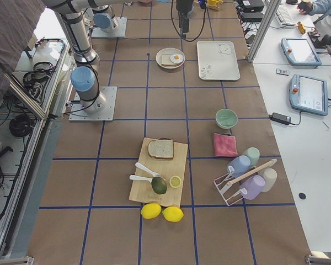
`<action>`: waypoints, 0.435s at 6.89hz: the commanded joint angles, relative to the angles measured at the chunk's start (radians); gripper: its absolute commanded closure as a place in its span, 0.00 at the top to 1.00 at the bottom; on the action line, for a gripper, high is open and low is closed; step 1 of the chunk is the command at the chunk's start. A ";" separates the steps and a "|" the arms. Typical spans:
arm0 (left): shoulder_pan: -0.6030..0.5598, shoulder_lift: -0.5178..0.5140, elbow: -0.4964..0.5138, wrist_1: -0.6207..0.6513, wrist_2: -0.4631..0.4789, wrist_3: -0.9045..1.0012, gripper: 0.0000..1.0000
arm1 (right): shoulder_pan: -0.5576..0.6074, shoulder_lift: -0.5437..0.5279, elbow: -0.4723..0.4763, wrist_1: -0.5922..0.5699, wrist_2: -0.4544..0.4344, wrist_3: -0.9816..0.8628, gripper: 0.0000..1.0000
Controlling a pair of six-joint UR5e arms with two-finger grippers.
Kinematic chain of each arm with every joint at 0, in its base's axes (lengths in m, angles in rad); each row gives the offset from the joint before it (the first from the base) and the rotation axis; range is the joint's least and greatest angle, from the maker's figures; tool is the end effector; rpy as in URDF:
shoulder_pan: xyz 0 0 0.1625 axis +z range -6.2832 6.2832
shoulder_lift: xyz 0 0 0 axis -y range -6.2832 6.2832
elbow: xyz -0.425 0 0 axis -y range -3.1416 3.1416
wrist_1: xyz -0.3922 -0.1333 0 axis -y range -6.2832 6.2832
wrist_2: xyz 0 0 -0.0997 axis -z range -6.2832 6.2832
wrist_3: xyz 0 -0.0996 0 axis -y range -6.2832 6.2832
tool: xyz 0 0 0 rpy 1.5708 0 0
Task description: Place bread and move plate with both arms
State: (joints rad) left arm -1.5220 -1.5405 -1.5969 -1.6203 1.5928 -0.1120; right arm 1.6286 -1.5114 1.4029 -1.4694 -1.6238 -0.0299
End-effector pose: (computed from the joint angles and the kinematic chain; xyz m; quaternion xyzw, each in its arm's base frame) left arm -0.1078 -0.4802 0.4850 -0.0800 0.9965 0.0223 0.0117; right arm 0.1576 -0.5073 0.5305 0.0437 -0.9987 0.0039 0.0264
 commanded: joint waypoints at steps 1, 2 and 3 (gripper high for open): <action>-0.001 0.000 0.000 0.000 -0.002 0.000 1.00 | 0.000 0.000 0.002 -0.005 0.001 -0.002 1.00; -0.001 0.000 -0.002 0.000 -0.002 0.000 1.00 | -0.001 -0.001 0.002 0.012 -0.004 -0.001 1.00; -0.001 -0.001 0.000 0.000 -0.002 0.000 1.00 | -0.001 0.000 0.001 0.044 0.002 -0.001 1.00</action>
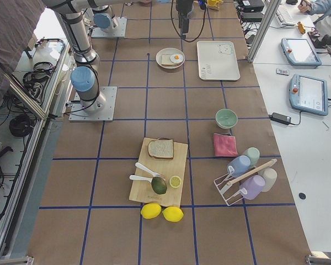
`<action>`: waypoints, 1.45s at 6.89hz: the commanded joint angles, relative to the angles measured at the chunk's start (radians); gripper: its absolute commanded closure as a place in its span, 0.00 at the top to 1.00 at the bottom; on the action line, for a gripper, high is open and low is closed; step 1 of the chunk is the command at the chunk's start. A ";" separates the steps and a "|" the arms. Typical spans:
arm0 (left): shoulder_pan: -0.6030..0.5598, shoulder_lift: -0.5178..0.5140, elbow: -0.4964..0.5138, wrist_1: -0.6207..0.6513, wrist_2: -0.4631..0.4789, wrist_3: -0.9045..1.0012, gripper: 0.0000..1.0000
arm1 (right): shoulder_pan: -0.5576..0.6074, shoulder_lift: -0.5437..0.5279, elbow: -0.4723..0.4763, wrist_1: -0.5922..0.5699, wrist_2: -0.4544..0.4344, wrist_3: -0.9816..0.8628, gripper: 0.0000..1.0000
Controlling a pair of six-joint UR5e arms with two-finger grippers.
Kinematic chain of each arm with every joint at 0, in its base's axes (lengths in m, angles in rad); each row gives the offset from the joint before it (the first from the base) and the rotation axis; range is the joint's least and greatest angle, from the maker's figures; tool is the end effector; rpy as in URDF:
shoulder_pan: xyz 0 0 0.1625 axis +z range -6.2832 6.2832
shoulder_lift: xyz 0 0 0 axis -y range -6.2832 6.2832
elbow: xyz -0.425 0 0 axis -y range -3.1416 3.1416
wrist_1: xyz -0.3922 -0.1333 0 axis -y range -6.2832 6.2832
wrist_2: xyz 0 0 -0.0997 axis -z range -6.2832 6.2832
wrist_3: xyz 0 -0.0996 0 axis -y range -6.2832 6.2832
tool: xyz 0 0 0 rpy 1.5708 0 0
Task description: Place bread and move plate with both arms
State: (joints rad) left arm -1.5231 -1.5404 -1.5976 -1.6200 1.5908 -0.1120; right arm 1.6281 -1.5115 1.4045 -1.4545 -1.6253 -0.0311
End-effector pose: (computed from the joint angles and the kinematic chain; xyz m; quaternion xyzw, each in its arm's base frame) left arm -0.1085 -0.4801 0.4847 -0.0795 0.9965 0.0225 0.0107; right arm 0.1571 -0.5057 0.5283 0.0443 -0.9986 -0.0043 0.0273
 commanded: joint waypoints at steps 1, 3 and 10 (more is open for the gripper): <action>0.000 -0.001 -0.001 0.000 0.001 0.000 1.00 | -0.001 0.001 0.001 0.031 0.007 0.002 1.00; 0.001 -0.001 -0.002 0.000 0.005 0.000 1.00 | -0.001 0.001 -0.001 0.028 0.007 0.002 1.00; 0.000 -0.003 -0.002 0.006 0.009 0.000 1.00 | -0.426 0.002 0.227 -0.060 -0.213 -0.165 0.94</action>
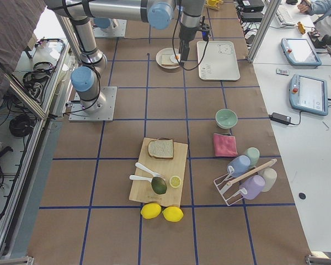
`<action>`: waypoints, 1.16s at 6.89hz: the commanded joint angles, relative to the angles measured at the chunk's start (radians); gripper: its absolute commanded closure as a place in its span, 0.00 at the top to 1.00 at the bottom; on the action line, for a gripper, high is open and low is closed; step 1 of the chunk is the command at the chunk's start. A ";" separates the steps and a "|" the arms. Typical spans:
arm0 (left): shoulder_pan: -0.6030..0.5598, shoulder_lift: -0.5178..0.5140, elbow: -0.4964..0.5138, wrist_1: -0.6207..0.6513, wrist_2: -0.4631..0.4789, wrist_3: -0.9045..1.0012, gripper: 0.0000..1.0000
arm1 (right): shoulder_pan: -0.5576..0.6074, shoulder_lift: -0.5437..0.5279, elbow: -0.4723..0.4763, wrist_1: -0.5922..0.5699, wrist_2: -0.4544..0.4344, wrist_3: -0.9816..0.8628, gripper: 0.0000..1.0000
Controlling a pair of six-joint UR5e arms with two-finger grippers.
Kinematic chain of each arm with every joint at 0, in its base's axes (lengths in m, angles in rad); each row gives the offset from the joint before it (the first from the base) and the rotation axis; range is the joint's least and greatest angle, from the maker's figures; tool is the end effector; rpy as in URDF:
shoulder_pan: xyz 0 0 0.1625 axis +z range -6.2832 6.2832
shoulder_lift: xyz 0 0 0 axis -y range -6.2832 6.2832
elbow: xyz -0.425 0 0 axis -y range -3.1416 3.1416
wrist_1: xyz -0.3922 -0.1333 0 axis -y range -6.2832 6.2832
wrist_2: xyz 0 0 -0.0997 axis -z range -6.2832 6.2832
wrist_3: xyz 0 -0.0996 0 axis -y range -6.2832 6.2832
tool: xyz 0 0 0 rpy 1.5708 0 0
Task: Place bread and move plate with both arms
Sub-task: 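Reach the right gripper down to the bread slice on the wooden board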
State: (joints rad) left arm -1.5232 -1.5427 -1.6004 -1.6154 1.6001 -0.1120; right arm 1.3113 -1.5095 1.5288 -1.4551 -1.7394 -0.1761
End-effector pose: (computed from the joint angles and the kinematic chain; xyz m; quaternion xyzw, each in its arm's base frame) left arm -0.1076 -0.4809 0.4827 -0.0793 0.9965 0.0226 0.0154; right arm -0.0166 -0.5168 0.4684 -0.0358 -0.9936 -0.0838 0.0675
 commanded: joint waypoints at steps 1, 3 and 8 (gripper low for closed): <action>0.000 0.000 -0.004 0.002 0.001 0.000 1.00 | -0.163 0.006 0.223 -0.196 -0.165 -0.061 0.85; 0.000 -0.002 -0.006 0.003 0.001 0.000 1.00 | -0.298 0.021 0.478 -0.661 -0.164 -0.284 0.86; 0.000 -0.005 0.002 0.005 0.000 0.000 1.00 | -0.374 0.160 0.660 -1.097 -0.170 -0.541 0.65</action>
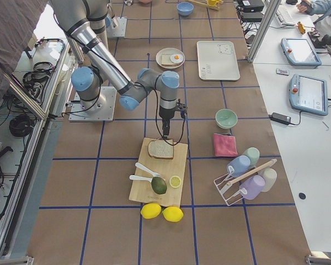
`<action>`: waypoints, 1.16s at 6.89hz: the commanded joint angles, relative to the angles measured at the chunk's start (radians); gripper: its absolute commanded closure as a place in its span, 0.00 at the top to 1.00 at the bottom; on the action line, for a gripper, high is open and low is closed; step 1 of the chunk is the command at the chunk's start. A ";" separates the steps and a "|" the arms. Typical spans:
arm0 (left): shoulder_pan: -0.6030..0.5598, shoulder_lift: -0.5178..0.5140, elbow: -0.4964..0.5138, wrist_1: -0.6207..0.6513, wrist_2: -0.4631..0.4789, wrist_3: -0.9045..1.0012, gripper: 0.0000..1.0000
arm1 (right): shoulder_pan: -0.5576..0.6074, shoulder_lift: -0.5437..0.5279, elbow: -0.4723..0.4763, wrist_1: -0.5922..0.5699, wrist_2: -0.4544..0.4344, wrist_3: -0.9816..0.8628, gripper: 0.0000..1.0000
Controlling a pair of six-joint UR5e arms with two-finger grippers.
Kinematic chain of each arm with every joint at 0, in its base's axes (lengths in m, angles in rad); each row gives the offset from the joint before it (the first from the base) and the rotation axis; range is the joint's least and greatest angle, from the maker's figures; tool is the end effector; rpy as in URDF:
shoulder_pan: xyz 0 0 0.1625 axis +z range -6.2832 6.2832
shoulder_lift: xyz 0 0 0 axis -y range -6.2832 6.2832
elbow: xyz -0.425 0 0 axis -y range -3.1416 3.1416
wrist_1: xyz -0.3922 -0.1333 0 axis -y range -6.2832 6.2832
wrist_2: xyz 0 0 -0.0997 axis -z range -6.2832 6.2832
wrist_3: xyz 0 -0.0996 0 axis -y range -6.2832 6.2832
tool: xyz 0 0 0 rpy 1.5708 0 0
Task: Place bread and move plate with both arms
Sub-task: 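Reach the right gripper down to the bread slice on the wooden board, then grasp the bread slice edge with the right gripper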
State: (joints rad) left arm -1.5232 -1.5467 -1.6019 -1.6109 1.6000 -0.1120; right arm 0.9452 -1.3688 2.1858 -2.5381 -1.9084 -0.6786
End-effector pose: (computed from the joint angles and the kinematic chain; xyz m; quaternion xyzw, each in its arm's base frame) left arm -0.1076 -0.4825 0.4805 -0.0793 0.9965 0.0231 0.0153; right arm -0.1918 -0.4368 0.2149 0.0134 -0.9830 -0.0428 0.1781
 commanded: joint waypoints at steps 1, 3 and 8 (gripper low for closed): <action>0.000 0.000 -0.001 0.000 0.000 0.000 1.00 | -0.008 0.025 0.003 -0.013 -0.006 -0.044 0.64; 0.000 0.000 -0.001 0.000 0.000 0.000 1.00 | -0.011 0.030 0.005 -0.005 -0.024 -0.053 0.48; 0.000 -0.001 0.002 0.002 0.000 0.000 1.00 | -0.020 0.063 0.012 -0.007 -0.075 -0.053 0.35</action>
State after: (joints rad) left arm -1.5232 -1.5479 -1.5997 -1.6092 1.5999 -0.1120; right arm 0.9301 -1.3111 2.1978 -2.5432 -1.9736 -0.7302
